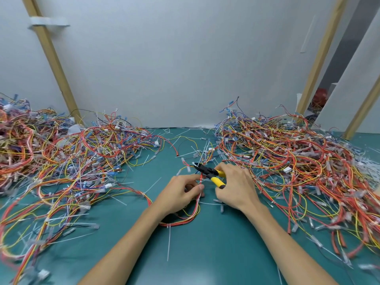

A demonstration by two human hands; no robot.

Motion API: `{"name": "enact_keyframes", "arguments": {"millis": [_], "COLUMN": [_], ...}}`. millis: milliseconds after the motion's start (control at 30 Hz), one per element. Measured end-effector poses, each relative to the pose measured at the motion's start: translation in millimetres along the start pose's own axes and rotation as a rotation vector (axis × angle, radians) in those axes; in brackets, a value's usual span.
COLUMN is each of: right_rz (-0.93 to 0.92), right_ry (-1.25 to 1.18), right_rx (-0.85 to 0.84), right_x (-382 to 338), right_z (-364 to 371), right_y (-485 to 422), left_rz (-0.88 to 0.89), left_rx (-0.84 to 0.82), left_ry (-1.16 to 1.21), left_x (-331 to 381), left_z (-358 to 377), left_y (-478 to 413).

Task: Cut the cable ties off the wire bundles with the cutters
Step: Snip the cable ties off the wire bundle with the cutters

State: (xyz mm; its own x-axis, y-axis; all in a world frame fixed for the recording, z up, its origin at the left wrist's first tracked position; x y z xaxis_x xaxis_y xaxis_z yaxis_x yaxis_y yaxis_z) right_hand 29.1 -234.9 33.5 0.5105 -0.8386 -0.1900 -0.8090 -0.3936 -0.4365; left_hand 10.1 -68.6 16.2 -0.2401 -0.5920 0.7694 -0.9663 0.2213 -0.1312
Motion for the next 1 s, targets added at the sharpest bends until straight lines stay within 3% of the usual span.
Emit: {"name": "enact_keyframes", "arguments": {"millis": [600,767,1000], "right_rz": [-0.046,0.026,0.036], "right_ry": [0.144,0.092,0.102], "right_rx": [0.111,0.061,0.021], "right_x": [-10.6,-12.2,-15.3], "right_z": [-11.2,-9.1,0.9], "right_y": [7.3,11.1,13.8], "left_rz": [-0.058,-0.187,-0.170], "left_rx": [0.094,0.103,0.086], "left_ry": [-0.014,0.185,0.112], "left_x": [5.4,1.0,2.4], "left_z": [-3.5,-6.9,-5.6], "left_y": [10.7,12.0,19.8]}}
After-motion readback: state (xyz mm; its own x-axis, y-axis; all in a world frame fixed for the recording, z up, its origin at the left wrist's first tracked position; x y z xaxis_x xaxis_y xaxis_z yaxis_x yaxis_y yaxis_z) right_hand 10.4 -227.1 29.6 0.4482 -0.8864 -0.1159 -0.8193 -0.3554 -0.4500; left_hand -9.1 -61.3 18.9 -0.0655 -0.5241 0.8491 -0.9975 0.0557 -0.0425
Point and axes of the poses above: each hand's wrist, its own y-axis away from the middle knuckle, its own z-axis out of the palm, x = y × z, the point moved 5 cm from there along -y, towards the middle knuckle, and after that the axes turned 12 degrees about -z, right-handed, at the moved point
